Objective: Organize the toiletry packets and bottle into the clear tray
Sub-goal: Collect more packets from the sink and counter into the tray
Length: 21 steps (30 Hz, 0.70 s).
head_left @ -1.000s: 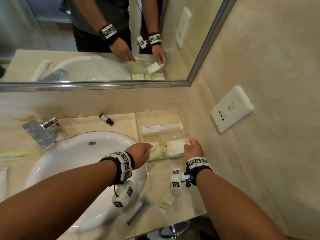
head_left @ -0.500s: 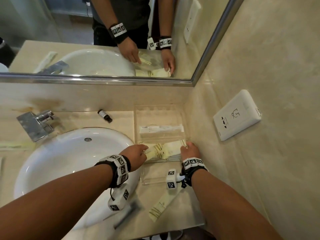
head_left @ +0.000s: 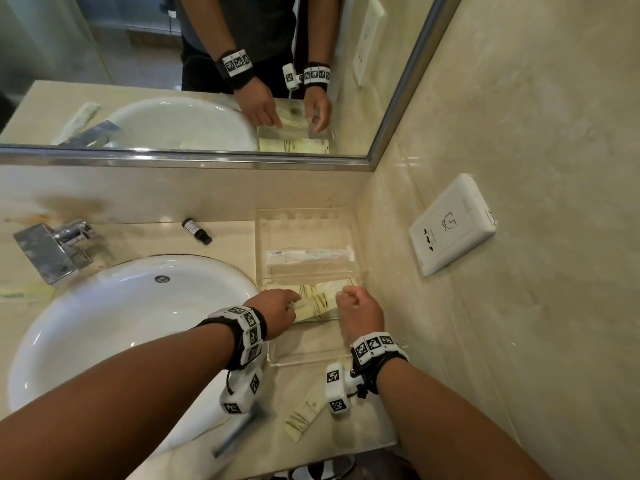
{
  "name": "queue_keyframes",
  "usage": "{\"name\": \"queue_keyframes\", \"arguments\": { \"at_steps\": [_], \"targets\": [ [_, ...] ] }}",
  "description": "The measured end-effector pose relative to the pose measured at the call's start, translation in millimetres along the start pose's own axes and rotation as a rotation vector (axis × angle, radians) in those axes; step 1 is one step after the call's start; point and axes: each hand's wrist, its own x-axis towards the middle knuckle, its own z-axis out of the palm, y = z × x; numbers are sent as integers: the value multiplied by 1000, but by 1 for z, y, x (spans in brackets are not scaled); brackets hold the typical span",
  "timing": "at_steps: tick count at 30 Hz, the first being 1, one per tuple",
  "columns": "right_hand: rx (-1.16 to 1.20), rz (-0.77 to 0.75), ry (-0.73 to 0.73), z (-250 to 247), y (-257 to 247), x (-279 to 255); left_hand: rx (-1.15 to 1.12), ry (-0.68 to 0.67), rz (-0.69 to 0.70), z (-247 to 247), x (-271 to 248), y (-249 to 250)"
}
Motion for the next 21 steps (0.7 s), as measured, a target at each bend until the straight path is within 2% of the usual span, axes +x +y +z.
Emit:
{"name": "queue_keyframes", "arguments": {
  "at_steps": [2,4,8,14,18,21],
  "targets": [
    [91,39,-149,2,-3,-8,-15,0,45,4,2,7],
    [135,33,-221,5,0,-14,-30,-2,88,9,2,14],
    [227,108,-204,1,11,-14,26,33,108,19,1,16],
    [230,381,-122,-11,30,4,161,59,5,16,-10,-8],
    [159,452,-95,-8,34,11,216,18,-56,12,-20,-18],
    [155,494,-127,2,37,12,230,-40,-73,16,-23,-24]
  ]
}}
